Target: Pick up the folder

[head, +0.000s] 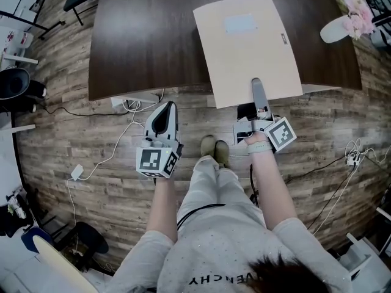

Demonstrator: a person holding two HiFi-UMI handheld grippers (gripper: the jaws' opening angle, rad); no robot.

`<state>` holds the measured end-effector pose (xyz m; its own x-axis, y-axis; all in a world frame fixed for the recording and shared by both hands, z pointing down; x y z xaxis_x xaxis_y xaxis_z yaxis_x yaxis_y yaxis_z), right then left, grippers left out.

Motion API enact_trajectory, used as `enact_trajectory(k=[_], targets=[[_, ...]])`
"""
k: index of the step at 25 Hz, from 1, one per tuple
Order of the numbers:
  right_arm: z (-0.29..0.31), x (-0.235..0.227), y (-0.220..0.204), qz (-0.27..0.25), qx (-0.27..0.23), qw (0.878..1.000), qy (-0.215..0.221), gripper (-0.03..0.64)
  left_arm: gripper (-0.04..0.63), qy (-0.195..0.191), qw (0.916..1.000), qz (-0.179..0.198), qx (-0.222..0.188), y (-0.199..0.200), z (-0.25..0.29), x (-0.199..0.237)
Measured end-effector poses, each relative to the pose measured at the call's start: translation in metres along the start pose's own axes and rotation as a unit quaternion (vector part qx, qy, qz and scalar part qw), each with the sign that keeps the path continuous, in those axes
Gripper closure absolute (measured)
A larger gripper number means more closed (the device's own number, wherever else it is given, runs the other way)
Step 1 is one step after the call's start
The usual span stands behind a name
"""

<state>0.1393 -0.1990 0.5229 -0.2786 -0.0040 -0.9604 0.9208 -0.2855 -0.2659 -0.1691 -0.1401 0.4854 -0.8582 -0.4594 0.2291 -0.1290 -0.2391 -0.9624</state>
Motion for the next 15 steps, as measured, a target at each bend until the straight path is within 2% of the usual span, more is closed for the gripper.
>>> enact_trajectory(k=[6, 12, 15], targets=[[-0.004, 0.015, 0.019, -0.084, 0.000, 0.996, -0.014, 0.350, 0.597, -0.004, 0.9999, 0.005, -0.010, 0.016, 0.001, -0.001], [-0.007, 0.032, 0.033, -0.141, -0.004, 0.990, -0.002, 0.350, 0.597, -0.005, 0.9998, 0.010, -0.017, 0.028, -0.003, 0.001], [-0.007, 0.038, 0.038, -0.152, -0.008, 0.988, -0.001, 0.350, 0.597, -0.004, 0.9997, 0.010, -0.020, 0.034, -0.002, 0.004]])
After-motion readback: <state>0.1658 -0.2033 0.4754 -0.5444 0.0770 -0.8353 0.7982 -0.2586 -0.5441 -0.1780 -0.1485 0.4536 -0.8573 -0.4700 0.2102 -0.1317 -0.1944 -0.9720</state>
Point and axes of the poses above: the fingertips, and each gripper's own axes: z forward along the fingers, x to its left, y out of its top, the point moved 10 cm from there along -z, backward along the fingers, and after that the axes turned 7 degrees about -y, right-handed, at the moved point
